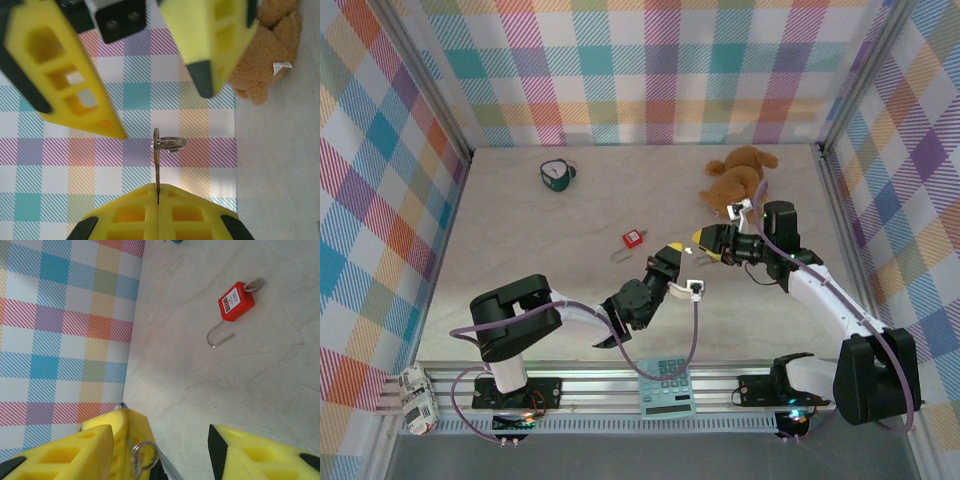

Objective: Unlock with the key

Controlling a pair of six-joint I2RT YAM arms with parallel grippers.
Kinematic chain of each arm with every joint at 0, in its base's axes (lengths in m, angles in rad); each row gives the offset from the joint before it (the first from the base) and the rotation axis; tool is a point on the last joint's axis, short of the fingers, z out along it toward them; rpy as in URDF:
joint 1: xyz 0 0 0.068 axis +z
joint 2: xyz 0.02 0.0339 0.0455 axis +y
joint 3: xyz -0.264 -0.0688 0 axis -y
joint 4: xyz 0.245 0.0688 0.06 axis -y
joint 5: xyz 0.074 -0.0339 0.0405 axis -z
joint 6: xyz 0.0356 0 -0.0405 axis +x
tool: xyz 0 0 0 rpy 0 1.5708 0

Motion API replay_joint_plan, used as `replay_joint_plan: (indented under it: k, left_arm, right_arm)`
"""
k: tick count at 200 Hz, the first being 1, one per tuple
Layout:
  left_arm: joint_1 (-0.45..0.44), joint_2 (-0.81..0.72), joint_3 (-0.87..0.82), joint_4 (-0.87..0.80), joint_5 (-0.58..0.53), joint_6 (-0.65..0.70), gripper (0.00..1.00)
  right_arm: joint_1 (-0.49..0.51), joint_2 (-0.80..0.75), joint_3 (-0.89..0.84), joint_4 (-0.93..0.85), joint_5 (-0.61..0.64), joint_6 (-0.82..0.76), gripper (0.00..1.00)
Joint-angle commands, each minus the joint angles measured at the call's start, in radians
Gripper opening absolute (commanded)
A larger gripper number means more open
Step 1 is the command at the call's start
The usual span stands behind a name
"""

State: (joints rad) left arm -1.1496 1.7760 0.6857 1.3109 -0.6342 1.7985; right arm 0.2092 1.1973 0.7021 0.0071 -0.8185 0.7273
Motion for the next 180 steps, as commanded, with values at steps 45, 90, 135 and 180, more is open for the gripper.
replay_joint_plan:
  k: [45, 90, 135, 180]
  left_arm:
    - [-0.015, 0.004, 0.023, 0.053, -0.004, 0.038, 0.0]
    - [-0.016, -0.001, 0.033, 0.054, 0.0, 0.024, 0.0]
    - [-0.018, -0.008, 0.034, 0.054, 0.005, 0.019, 0.0]
    - [-0.018, -0.013, 0.038, 0.054, -0.001, 0.004, 0.0]
  right_arm:
    - [-0.002, 0.017, -0.073, 0.286, -0.161, 0.184, 0.44]
    - [0.005, -0.015, -0.077, 0.23, -0.162, 0.177, 0.48]
    - [0.018, 0.029, -0.097, 0.384, -0.206, 0.301, 0.49]
    - [0.021, 0.044, -0.081, 0.389, -0.255, 0.333, 0.49]
